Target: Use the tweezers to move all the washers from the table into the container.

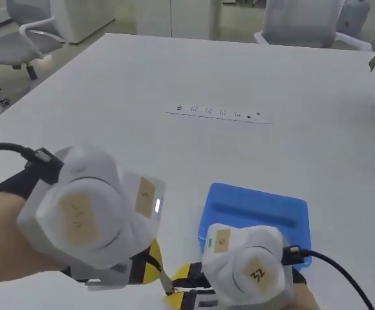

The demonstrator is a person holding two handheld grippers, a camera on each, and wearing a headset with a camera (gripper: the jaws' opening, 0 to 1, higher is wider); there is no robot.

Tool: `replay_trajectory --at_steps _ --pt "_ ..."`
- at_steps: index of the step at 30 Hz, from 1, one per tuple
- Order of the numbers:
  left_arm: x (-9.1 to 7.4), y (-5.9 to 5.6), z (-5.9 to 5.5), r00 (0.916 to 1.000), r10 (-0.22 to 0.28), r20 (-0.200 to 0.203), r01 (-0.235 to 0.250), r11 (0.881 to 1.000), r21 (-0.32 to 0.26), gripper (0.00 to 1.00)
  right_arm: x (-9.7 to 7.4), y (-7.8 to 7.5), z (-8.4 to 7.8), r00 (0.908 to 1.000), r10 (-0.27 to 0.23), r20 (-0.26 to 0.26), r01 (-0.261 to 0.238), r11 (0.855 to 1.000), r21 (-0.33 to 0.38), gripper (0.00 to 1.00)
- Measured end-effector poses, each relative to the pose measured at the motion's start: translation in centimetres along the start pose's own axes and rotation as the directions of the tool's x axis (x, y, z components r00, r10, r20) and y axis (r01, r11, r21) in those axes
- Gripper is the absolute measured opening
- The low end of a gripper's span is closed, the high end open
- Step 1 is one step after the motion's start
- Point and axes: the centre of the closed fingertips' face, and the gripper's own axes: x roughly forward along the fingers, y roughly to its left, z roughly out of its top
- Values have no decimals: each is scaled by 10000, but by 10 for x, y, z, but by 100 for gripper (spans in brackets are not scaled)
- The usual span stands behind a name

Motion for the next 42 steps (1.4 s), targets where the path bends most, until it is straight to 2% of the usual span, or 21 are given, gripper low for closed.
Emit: replay_trajectory --at_steps 2,8,12,16,24,27,33,35,38,42 --pt "0 0 2 10000 -56 38 57 9999 -113 0 0 0 0 10000 66 12 -67 9999 140 7" --pt "-3 6 5 9999 98 135 -96 9998 -160 0 -2 -3 5 9998 -123 143 124 9999 -58 7" --pt "3 5 1 10000 -56 0 56 9999 -111 0 4 -3 0 10000 76 1 -76 9998 197 7" --pt "3 5 4 9999 -31 122 33 9998 -175 0 2 -2 -1 10000 12 -43 -11 9999 130 7" --pt "3 7 4 10000 30 62 -29 10000 -45 0 -1 -5 -2 9998 -173 -27 174 9997 171 7" --pt "6 5 3 9999 -88 -55 88 9999 -52 0 2 -3 -4 10000 -4 -93 7 9994 358 7" --pt "6 -3 7 9990 -428 94 430 9986 -292 0 0 5 -5 9997 205 -136 -199 9988 454 7" --pt "6 -5 8 9987 -490 117 493 9983 -306 0 -1 9 -5 9996 269 -104 -264 9983 522 10" --pt "6 -7 8 9984 -562 99 565 9980 -276 0 -1 12 -1 9995 317 29 -318 9980 552 15" --pt "6 -5 6 9981 -619 5 619 9976 -313 0 -4 7 21 9985 102 539 -116 9996 263 17"
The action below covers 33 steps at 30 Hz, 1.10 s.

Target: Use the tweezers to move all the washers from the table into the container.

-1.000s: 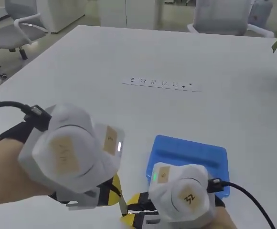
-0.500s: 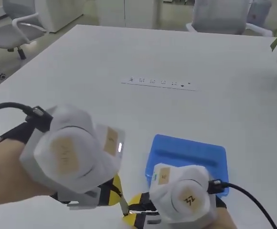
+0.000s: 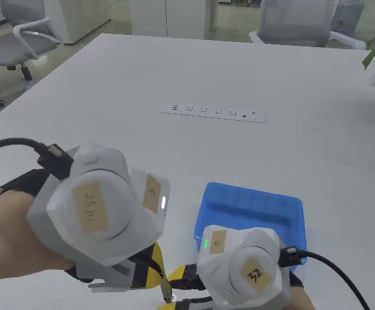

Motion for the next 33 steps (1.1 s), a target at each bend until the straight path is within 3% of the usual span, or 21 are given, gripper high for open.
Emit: replay_trajectory --at_steps 3,4,6,8,10,12,14,15,16,17,18,20,21,22,23,25,26,28,29,31,33 --pt "1 0 0 10000 4 68 -3 9999 -108 0 0 0 9 9997 224 140 -219 9992 -345 6" --pt "1 3 0 9997 168 160 -166 9998 -108 0 2 2 9 9989 479 -1 -476 9940 -989 4" --pt "3 5 -4 9995 200 228 -193 9994 -304 0 4 0 5 9999 164 11 -163 9981 -595 3" --pt "5 12 -7 9964 592 609 -513 9910 -1239 9 4 -3 6 9998 177 119 -177 9998 -21 3" --pt "2 16 -9 9883 983 1163 -703 9720 -2242 20 2 -11 6 9994 -67 339 45 9977 672 2" --pt "-2 21 -12 9719 1620 1707 -1014 9427 -3178 28 0 -18 6 9969 -278 733 146 9845 1749 2" --pt "-5 22 -18 9533 2180 2092 -1178 9058 -4071 38 -3 -24 4 9937 -340 1067 19 9577 2877 2" --pt "-7 22 -22 9404 2559 2240 -1304 8796 -4574 45 -4 -26 5 9914 -341 1262 -107 9410 3382 2" --pt "-7 20 -24 9304 2776 2394 -1323 8634 -4869 49 -8 -30 6 9861 -447 1602 -240 9149 4029 2" --pt "-8 16 -23 9126 3059 2713 -1211 8360 -5352 53 -11 -33 9 9798 -529 1929 -400 8931 4480 2" --pt "-8 13 -22 8979 3250 2969 -1087 8172 -5660 58 -17 -36 14 9703 -591 2346 -689 8620 5022 2" --pt "-8 5 -17 8599 3674 3543 -707 7732 -6302 65 -27 -42 19 9575 -771 2779 -893 8370 5399 2" --pt "-6 1 -16 8498 3797 3656 -605 7593 -6479 69 -31 -44 19 9550 -816 2853 -923 8321 5469 2" --pt "-4 -4 -18 8407 4036 3609 -660 7380 -6715 71 -38 -46 20 9540 -870 2870 -884 8329 5463 2" --pt "-1 -7 -18 8395 4142 3517 -743 7287 -6808 73 -42 -48 21 9513 -948 2934 -878 8289 5525 2" --pt "1 -12 -15 8163 4552 3557 -1051 7225 -6833 76 -54 -51 24 9455 -1131 3055 -839 8216 5639 2" --pt "1 -11 -13 7997 4848 3542 -1184 7056 -6987 77 -61 -53 26 9406 -1274 3147 -814 8154 5731 2" --pt "-2 -8 -8 7657 5274 3681 -1317 6888 -7129 79 -71 -55 28 9363 -1426 3209 -729 8150 5748 2" --pt "-5 -5 -6 7408 5622 3675 -1518 6731 -7238 81 -78 -57 27 9355 -1546 3176 -612 8145 5770 2" --pt "-8 0 -6 7167 5975 3596 -1937 6660 -7204 85 -86 -59 26 9346 -1724 3113 -411 8167 5756 2" --pt "-10 3 -5 6877 6332 3552 -2222 6493 -7273 89 -96 -62 21 9371 -1932 2907 -47 8259 5639 2"
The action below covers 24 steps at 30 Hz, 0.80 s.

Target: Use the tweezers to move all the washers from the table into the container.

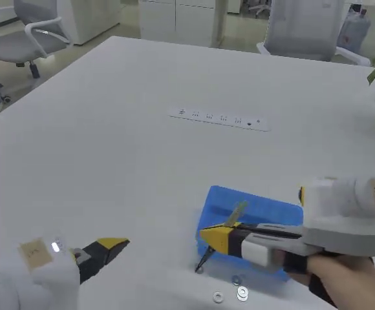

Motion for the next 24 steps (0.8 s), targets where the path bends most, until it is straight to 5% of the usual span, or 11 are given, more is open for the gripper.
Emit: replay_trajectory --at_steps 4,8,13,20,24 --pt "-2 10 3 9969 770 170 -783 9925 935 98 -22 -11 6 9978 -662 21 662 9966 -485 2" --pt "-2 13 11 9915 976 861 -1015 9939 425 99 -42 -26 17 9906 -1325 346 1342 9895 -535 2" --pt "-5 21 16 9834 1287 1281 -1344 9902 368 99 -62 -59 22 9679 -2476 431 2501 9660 -659 3" --pt "-5 18 22 9786 1342 1561 -1494 9846 905 99 -70 -92 14 9409 -3383 167 3385 9375 -806 3" --pt "-6 17 28 9746 1184 1903 -1326 9891 636 99 -68 -106 7 9314 -3639 -4 3625 9278 -884 3"
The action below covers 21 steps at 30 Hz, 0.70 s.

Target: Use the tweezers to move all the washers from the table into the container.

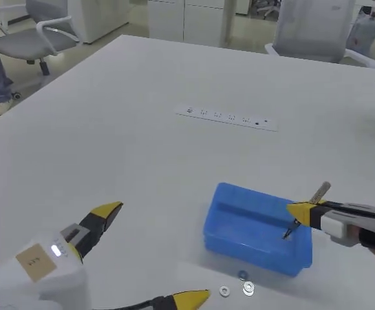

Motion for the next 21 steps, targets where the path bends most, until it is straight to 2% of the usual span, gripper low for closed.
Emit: replay_trajectory --at_steps 4,9,16,21 --pt "0 2 1 9999 62 116 -60 9998 -168 99 9 -8 -6 9993 -207 -314 192 9988 -455 3" --pt "-1 2 3 9996 96 250 -91 9998 -202 99 18 -14 -11 9984 -332 -447 300 9971 -699 3" --pt "-1 3 1 9998 182 122 -181 9998 -87 99 21 -14 -23 9965 -420 -722 335 9929 -1145 3" --pt "0 3 -2 9998 199 -5 -199 9998 -58 99 20 -14 -23 9971 -407 -638 326 9920 -1222 4"
